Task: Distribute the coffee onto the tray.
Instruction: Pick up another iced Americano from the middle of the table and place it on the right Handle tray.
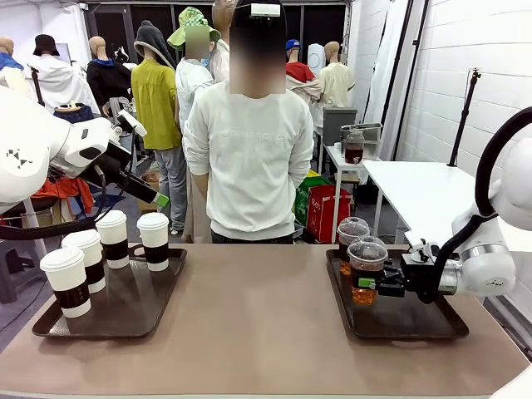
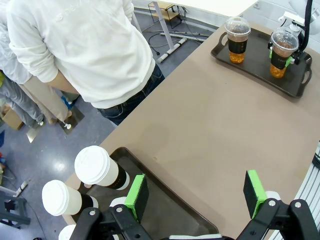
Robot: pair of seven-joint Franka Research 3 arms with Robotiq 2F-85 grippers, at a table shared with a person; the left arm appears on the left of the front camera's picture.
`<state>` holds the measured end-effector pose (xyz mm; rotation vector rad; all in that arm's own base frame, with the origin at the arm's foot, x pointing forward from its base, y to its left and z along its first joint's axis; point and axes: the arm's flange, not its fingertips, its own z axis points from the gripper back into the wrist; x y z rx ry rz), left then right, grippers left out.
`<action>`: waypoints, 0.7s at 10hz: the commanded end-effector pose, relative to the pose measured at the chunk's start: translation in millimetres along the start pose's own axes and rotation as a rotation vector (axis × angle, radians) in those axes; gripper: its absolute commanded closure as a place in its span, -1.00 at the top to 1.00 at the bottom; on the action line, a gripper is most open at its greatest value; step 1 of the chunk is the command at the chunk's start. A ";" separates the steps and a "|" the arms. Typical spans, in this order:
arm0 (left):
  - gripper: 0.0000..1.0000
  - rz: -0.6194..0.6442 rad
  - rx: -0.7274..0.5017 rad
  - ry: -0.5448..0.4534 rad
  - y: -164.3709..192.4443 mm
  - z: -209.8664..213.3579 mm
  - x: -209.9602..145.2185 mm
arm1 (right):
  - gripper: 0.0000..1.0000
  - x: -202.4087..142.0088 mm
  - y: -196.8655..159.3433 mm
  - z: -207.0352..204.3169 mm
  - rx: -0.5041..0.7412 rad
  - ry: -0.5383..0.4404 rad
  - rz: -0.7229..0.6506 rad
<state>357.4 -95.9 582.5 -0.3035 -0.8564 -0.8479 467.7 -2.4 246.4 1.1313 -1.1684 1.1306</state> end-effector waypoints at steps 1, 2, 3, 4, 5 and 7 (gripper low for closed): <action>1.00 0.002 -0.014 -0.008 1.3 -0.3 -0.2 | 0.22 -2.4 -6.7 4.8 0.018 -0.004 0.051; 1.00 0.002 -0.014 -0.008 1.3 -0.3 -0.2 | 0.22 -6.3 -8.0 3.5 0.009 0.010 0.063; 1.00 0.002 -0.014 -0.008 1.3 -0.3 -0.2 | 0.22 -10.2 -9.3 1.9 0.003 0.011 0.067; 1.00 0.002 -0.014 -0.008 1.3 -0.3 -0.2 | 0.22 -14.2 -10.2 -0.2 0.010 0.017 0.066; 1.00 0.002 -0.014 -0.008 1.3 -0.3 -0.2 | 0.22 -17.0 -11.2 -0.6 0.008 0.016 0.063; 1.00 0.002 -0.014 -0.008 1.3 -0.3 -0.2 | 0.22 -22.9 -13.9 0.1 0.000 0.007 0.049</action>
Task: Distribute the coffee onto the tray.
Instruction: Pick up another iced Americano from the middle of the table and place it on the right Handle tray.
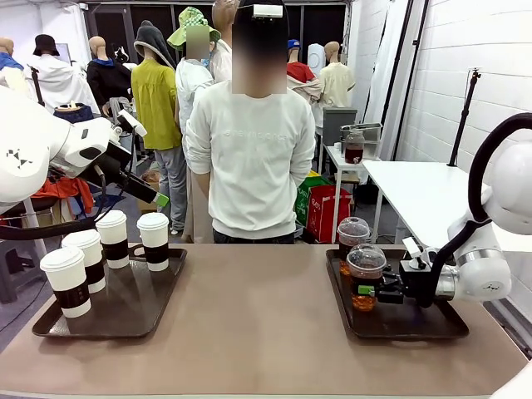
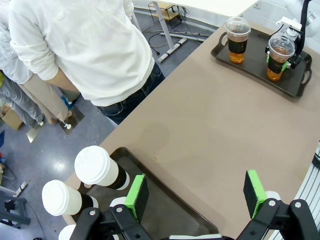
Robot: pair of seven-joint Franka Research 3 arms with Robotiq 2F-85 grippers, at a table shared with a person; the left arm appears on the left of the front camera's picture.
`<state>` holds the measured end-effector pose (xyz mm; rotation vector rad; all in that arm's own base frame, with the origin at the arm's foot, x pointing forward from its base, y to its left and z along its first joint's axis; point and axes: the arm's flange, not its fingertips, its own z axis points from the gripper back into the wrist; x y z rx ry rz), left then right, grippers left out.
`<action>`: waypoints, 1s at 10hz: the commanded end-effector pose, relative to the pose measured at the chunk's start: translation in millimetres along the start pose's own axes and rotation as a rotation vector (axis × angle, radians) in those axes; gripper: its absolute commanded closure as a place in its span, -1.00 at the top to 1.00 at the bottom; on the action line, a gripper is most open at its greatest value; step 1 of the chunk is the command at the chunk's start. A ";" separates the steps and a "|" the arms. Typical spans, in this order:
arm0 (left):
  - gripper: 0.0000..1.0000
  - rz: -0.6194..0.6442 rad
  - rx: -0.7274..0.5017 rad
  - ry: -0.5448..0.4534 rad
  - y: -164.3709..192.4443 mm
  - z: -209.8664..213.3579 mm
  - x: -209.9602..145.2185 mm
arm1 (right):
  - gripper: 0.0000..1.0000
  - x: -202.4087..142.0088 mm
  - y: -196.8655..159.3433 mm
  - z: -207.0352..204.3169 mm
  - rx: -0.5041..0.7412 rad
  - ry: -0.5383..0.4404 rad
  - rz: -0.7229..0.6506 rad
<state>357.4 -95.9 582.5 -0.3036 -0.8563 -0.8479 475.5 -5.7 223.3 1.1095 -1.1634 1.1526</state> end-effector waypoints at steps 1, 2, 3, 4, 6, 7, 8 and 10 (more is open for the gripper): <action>1.00 0.002 -0.014 -0.008 1.3 -0.3 -0.2 | 0.22 -2.7 -5.6 -1.4 -0.004 -0.012 0.026; 1.00 0.002 -0.014 -0.008 1.3 -0.3 -0.2 | 0.22 -4.3 -6.9 -1.7 -0.009 -0.009 0.009; 1.00 0.002 -0.014 -0.008 1.3 -0.3 -0.2 | 0.22 -4.3 -6.6 -2.0 -0.014 0.012 0.005; 1.00 0.002 -0.014 -0.008 1.3 -0.3 -0.2 | 0.22 -5.5 -6.7 0.2 -0.012 0.018 -0.005; 1.00 0.002 -0.014 -0.008 1.3 -0.3 -0.2 | 1.00 -4.0 -5.8 3.7 -0.022 0.041 -0.048; 1.00 0.002 -0.014 -0.008 1.3 -0.3 -0.2 | 1.00 0.2 -4.9 5.0 -0.019 0.053 -0.069; 1.00 0.002 -0.014 -0.008 1.3 -0.3 -0.2 | 1.00 5.0 -3.7 6.0 -0.016 0.062 -0.071; 1.00 0.002 -0.014 -0.008 1.3 -0.3 -0.2 | 1.00 10.4 -2.9 12.5 -0.036 0.081 -0.080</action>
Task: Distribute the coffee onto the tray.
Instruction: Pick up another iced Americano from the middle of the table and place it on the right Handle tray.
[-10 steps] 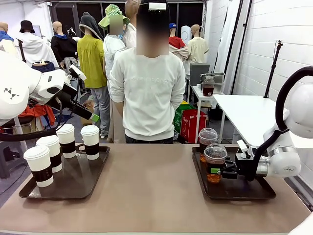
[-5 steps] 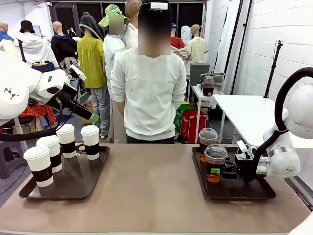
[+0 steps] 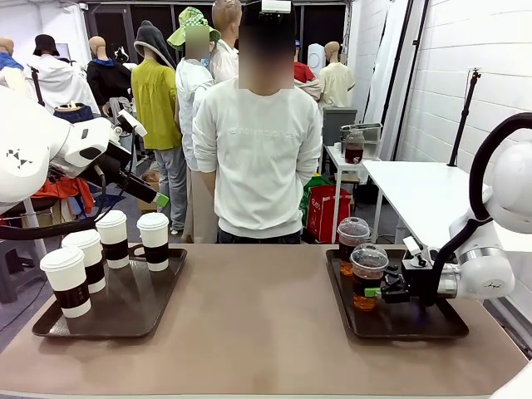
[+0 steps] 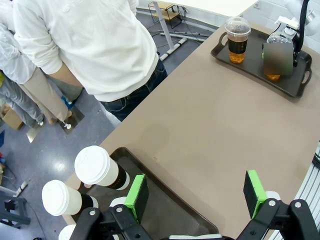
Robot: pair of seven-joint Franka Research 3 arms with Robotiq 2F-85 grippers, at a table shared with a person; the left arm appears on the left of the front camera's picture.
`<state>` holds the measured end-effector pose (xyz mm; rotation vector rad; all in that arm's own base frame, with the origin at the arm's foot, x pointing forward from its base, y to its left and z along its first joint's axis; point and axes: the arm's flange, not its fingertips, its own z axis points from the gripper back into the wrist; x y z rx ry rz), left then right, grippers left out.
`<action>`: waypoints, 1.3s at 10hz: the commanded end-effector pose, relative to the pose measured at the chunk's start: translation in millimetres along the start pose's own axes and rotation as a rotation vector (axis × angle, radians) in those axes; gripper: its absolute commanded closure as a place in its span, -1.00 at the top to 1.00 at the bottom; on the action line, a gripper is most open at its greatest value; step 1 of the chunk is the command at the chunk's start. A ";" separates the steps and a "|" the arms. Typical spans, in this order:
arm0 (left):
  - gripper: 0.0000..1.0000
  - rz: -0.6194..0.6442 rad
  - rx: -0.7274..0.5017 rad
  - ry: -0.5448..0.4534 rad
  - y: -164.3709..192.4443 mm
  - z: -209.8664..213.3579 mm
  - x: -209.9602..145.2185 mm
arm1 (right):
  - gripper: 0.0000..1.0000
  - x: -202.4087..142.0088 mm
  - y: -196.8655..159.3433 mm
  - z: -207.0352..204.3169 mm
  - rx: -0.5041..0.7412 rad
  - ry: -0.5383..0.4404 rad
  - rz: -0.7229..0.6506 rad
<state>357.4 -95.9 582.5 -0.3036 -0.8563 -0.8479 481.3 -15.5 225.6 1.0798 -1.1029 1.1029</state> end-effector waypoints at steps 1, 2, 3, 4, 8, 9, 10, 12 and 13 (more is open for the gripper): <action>1.00 0.002 -0.014 -0.008 1.3 -0.3 -0.2 | 1.00 10.4 4.3 7.5 -0.011 0.037 -0.028; 1.00 0.002 -0.014 -0.008 1.3 -0.3 -0.2 | 1.00 13.7 5.4 11.0 -0.016 0.050 -0.033; 1.00 0.002 -0.014 -0.008 1.3 -0.3 -0.2 | 1.00 15.8 5.7 15.7 -0.027 0.057 -0.045; 1.00 0.002 -0.014 -0.008 1.3 -0.3 -0.2 | 1.00 17.3 6.7 19.4 -0.023 0.073 -0.053; 1.00 0.002 -0.014 -0.008 1.3 -0.3 -0.2 | 1.00 23.8 9.9 32.2 0.006 0.137 -0.115; 1.00 0.002 -0.014 -0.008 1.3 -0.3 -0.2 | 1.00 26.7 11.9 35.6 0.011 0.151 -0.120; 1.00 0.002 -0.014 -0.008 1.3 -0.3 -0.2 | 1.00 29.3 12.7 38.6 0.001 0.162 -0.115; 1.00 0.002 -0.014 -0.008 1.3 -0.3 -0.2 | 1.00 31.6 13.6 38.6 -0.019 0.198 -0.114; 1.00 0.002 -0.014 -0.008 1.3 -0.3 -0.2 | 1.00 26.9 5.9 38.0 0.001 0.139 -0.093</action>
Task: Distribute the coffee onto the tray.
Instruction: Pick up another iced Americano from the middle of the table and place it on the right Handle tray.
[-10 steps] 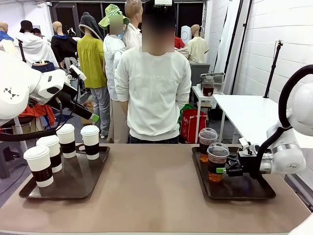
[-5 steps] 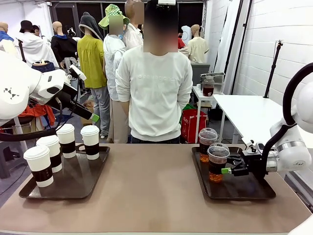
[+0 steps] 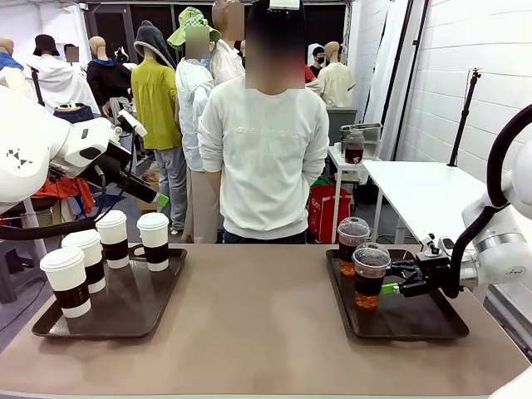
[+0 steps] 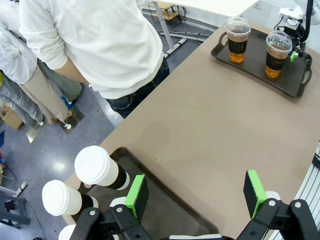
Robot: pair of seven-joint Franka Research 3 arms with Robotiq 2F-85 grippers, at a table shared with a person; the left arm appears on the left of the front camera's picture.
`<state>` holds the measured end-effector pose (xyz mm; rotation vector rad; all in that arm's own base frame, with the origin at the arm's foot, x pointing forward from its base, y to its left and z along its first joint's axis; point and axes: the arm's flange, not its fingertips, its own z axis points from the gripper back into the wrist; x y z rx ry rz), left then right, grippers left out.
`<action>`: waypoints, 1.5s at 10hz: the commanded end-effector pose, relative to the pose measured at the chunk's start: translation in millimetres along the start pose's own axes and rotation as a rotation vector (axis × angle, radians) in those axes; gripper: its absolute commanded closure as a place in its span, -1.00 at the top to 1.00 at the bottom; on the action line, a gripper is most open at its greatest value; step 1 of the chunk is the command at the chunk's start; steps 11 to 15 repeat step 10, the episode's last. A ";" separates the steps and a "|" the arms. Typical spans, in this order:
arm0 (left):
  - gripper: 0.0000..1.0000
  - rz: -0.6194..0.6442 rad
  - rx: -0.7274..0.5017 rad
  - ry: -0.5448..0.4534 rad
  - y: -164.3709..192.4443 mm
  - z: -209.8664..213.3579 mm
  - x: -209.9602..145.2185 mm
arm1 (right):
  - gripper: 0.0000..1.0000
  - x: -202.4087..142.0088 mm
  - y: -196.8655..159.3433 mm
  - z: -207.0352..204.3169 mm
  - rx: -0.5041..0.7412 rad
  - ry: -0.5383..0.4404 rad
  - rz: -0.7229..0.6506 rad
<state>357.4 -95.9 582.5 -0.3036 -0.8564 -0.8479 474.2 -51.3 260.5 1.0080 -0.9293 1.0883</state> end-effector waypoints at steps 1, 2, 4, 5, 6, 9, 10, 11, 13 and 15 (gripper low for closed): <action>1.00 0.002 -0.014 -0.008 1.3 -0.3 -0.2 | 1.00 -2.3 -0.1 -2.9 0.014 -0.014 -0.002; 1.00 0.002 -0.014 -0.008 1.3 -0.3 -0.2 | 1.00 -2.3 -0.1 -2.9 0.014 -0.014 -0.002; 1.00 0.002 -0.014 -0.008 1.3 -0.3 -0.2 | 1.00 -2.3 -0.1 -2.9 0.014 -0.014 -0.002; 1.00 0.002 -0.014 -0.008 1.3 -0.3 -0.2 | 1.00 -2.3 -0.1 -2.9 0.014 -0.014 -0.002; 1.00 0.002 -0.014 -0.008 1.3 -0.3 -0.2 | 1.00 -2.3 -0.1 -2.9 0.014 -0.014 -0.002; 1.00 0.002 -0.014 -0.008 1.3 -0.3 -0.2 | 1.00 -2.3 -0.1 -2.9 0.014 -0.014 -0.002; 1.00 0.002 -0.014 -0.008 1.3 -0.3 -0.2 | 1.00 -2.3 -0.1 -2.9 0.014 -0.014 -0.002; 1.00 0.002 -0.014 -0.008 1.3 -0.3 -0.2 | 1.00 -2.3 -0.1 -2.9 0.014 -0.014 -0.002; 1.00 0.002 -0.014 -0.008 1.3 -0.3 -0.2 | 1.00 -2.3 -0.1 -2.9 0.014 -0.014 -0.002; 1.00 0.002 -0.014 -0.008 1.3 -0.3 -0.2 | 1.00 -2.3 -0.1 -2.9 0.014 -0.014 -0.002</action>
